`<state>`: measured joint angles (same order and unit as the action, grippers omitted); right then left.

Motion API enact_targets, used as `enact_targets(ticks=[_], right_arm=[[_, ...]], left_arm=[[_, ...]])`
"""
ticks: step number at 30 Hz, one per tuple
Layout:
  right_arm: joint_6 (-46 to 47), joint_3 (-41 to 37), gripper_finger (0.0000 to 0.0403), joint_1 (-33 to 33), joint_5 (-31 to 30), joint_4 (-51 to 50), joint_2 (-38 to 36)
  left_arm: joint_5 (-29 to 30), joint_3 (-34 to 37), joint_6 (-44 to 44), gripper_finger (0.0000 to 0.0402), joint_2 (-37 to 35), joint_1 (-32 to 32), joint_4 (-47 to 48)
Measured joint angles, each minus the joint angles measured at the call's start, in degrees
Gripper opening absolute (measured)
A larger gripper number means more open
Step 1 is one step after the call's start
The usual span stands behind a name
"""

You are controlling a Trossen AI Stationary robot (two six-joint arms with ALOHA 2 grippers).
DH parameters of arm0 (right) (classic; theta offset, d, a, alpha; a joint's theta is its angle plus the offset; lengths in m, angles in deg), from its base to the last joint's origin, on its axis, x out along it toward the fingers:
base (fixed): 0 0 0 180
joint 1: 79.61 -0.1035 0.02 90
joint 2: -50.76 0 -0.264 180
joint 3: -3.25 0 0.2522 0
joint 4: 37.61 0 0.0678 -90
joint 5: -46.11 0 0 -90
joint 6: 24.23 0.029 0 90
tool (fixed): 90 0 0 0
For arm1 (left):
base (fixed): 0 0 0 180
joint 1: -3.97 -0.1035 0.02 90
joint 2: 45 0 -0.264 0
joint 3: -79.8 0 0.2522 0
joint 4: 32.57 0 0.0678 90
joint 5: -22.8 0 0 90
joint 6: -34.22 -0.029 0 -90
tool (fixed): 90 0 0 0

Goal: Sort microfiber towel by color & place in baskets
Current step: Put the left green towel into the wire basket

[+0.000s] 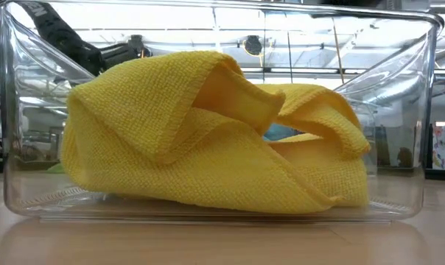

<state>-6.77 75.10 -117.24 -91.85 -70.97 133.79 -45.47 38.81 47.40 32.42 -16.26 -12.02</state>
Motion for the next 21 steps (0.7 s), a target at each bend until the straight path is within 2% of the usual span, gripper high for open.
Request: enact_targets(ticks=[6, 11, 13, 16, 21], right_arm=[[-14.2, 0.0, 0.0000, 1.8, -1.5, 14.7, 0.0], [-17.4, 0.0, 0.0000, 4.8, -1.5, 18.9, 0.3], [-17.1, 0.0, 0.0000, 6.4, -1.4, 18.8, 0.6], [-16.8, 0.0, 0.0000, 8.8, -0.6, 18.6, 1.7], [-19.7, 0.0, 0.0000, 13.0, 5.9, 24.5, 4.2]], left_arm=[[4.0, 0.0, 1.5, 0.0013, -3.3, 1.3, 1.6], [5.6, -0.1, 3.7, 0.0012, -10.5, 2.7, 5.2], [5.3, -0.1, 5.6, 0.0012, -14.2, 3.9, 6.4], [0.7, -0.1, 7.0, 0.0012, -20.7, 6.7, 7.4], [-0.4, -0.1, 7.5, 0.0012, -30.8, 13.3, 7.0]])
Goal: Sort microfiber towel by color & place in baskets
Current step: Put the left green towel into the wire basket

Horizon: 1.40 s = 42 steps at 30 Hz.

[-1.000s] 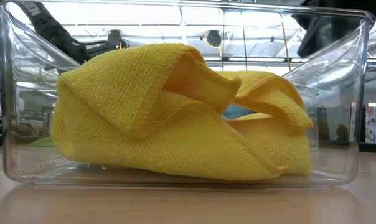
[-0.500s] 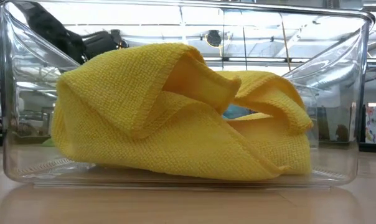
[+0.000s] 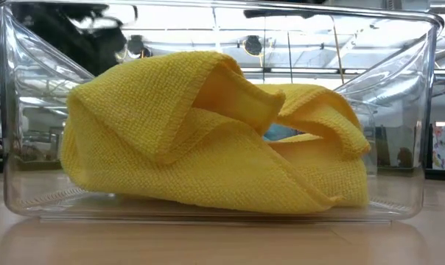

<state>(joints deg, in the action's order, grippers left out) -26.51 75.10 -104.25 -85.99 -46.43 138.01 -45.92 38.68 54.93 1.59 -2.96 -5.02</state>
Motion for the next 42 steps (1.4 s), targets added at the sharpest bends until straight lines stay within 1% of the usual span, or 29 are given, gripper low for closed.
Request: enact_targets(ticks=[4, 7, 10, 13, 17, 20, 23, 25, 28, 33, 38, 40, 42], right_arm=[[-4.6, 0.0, 0.0000, 2.8, 4.4, 7.4, 2.4], [-8.7, 0.0, 0.0006, 4.2, 4.8, 13.2, 4.3], [-13.5, 0.0, 0.0029, 5.0, 5.0, 19.0, 6.3], [-18.9, 0.0, 0.0064, 5.5, 6.5, 24.4, 8.4], [-25.0, 0.0, 0.0123, 5.9, 8.1, 32.5, 11.8], [-30.9, 0.2, 0.0173, 5.9, 7.8, 39.1, 14.3], [-36.0, 1.6, 0.0220, 5.9, 7.5, 43.4, 16.6], [-39.1, 3.1, 0.0248, 5.9, 7.5, 44.5, 18.0], [-42.5, 5.5, 0.0277, 5.9, 7.4, 44.6, 20.1], [-46.8, 9.3, 0.0304, 6.0, 7.0, 44.6, 22.7], [-49.2, 11.9, 0.0321, 5.9, -2.0, 44.8, 24.3], [-49.4, 11.9, 0.0328, 6.0, -3.0, 44.6, 24.3], [-47.7, 11.9, 0.0336, 5.9, -2.9, 44.6, 24.3]], left_arm=[[0.2, 0.0, 0.0, 0.0013, -5.8, 5.6, -0.9], [0.2, 0.0, 0.0, 0.0014, -8.2, 10.3, -2.8], [0.2, 0.0, -1.1, 0.0014, -9.2, 14.9, -6.3], [0.1, 0.0, -4.7, 0.0015, -9.2, 18.9, -11.4], [0.0, 0.0, -8.2, 0.0015, -9.1, 23.2, -17.5], [0.0, 0.0, -11.3, 0.0016, -8.9, 26.0, -19.5], [0.0, 0.0, -13.3, 0.0016, -7.6, 28.1, -21.0], [0.0, 0.0, -14.0, 0.0016, -6.4, 29.0, -24.0], [0.0, 0.0, -14.3, 0.0016, -4.3, 30.0, -27.9], [0.0, 0.0, -15.6, 0.0016, -0.5, 30.9, -31.9], [0.0, 0.0, -15.7, 0.0016, 2.3, 31.0, -34.1], [0.0, 0.0, -15.8, 0.0016, 2.8, 31.0, -34.2], [0.0, 0.0, -16.8, 0.0016, 3.0, 31.0, -34.4]])
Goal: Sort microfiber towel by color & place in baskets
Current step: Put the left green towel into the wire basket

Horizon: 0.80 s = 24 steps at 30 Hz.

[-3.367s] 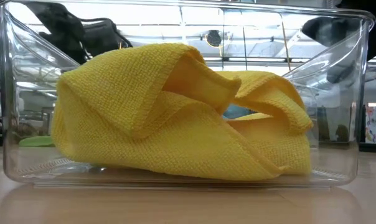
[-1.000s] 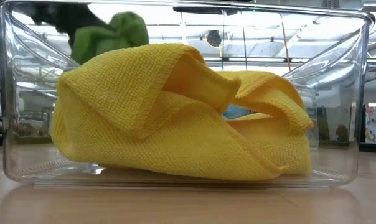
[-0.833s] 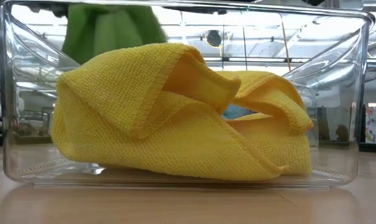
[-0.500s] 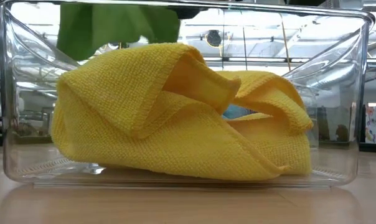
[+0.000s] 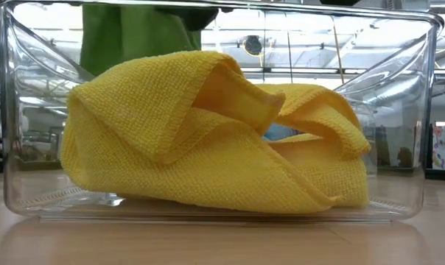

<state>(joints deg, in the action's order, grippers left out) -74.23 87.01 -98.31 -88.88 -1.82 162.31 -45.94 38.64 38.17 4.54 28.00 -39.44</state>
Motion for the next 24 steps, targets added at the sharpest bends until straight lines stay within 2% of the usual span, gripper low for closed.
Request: enact_targets(ticks=[3, 8, 15, 19, 24], right_arm=[[4.0, 0.0, 0.0343, 0.0, 2.3, -1.9, 0.0], [13.8, 0.0, 0.0341, 2.1, 14.5, -6.7, 0.0], [18.7, 0.0, 0.0333, 3.1, 15.5, -6.5, 0.0], [19.8, 0.0, 0.0298, 3.3, 20.3, -6.5, 0.0], [22.2, 0.0, 0.0227, 3.4, 24.1, -6.6, 0.0]], left_arm=[[0.0, 0.0, -1.5, 0.0016, 0.0, 0.0, -0.4], [0.0, 0.0, -2.8, 0.0016, 0.0, 0.0, -1.7], [-4.1, 0.0, -4.7, 0.0016, 0.4, 0.0, -1.8], [-5.0, 0.0, -8.8, 0.0016, 2.1, 0.0, -4.3], [-5.2, 0.0, -12.7, 0.0016, 5.7, 0.0, -8.2]])
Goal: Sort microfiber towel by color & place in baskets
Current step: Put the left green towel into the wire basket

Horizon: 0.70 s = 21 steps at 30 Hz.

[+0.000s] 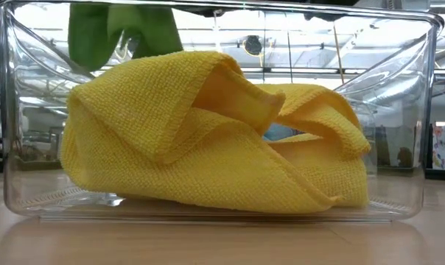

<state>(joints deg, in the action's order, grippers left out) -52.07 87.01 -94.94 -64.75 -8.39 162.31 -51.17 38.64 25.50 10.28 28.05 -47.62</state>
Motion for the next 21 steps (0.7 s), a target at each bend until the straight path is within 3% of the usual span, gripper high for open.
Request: enact_targets(ticks=[8, 12, 21], right_arm=[[0.8, 0.0, 0.0084, 0.0, -0.3, -2.9, -0.2], [0.2, 0.1, 0.0020, 0.0, -3.5, -5.5, -0.3], [0.6, 0.0, 0.0027, -0.5, -7.8, -14.2, -3.2]], left_arm=[[0.0, 0.0, 0.5, 0.0017, 1.3, 0.1, -1.2], [1.1, 0.0, 1.3, 0.0041, 1.0, 1.0, 0.4], [10.7, 0.0, 2.3, 0.0168, 0.7, 3.5, 3.2]])
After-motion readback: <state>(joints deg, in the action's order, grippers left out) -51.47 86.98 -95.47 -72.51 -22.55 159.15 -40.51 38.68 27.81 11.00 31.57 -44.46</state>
